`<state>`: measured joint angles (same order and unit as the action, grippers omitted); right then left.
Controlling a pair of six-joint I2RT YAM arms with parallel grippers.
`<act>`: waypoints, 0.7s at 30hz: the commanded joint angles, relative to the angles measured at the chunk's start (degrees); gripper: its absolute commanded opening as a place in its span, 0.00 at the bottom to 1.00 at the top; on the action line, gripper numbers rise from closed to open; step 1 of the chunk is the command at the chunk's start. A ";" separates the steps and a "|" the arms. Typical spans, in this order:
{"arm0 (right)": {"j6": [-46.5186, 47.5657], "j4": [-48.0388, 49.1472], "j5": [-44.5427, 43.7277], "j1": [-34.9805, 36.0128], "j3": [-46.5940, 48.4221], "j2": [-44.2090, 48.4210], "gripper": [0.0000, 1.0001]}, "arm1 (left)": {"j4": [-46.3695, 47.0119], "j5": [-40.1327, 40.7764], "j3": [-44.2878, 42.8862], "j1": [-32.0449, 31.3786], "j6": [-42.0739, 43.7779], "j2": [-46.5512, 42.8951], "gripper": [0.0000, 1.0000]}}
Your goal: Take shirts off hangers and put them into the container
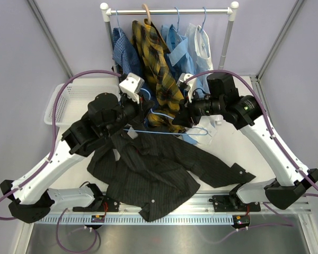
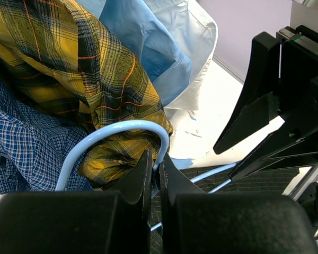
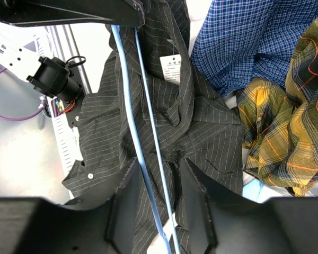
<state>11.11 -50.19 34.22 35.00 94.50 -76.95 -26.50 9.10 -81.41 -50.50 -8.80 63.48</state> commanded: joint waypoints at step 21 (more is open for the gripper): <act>2.69 -1.21 -6.79 2.61 -5.11 8.21 0.00 | 1.89 6.79 4.05 0.23 -1.48 -5.20 0.94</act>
<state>11.84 -49.76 31.70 37.43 90.87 -72.18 -26.30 11.42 -79.68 -50.35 -9.82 61.89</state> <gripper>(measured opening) 0.037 0.869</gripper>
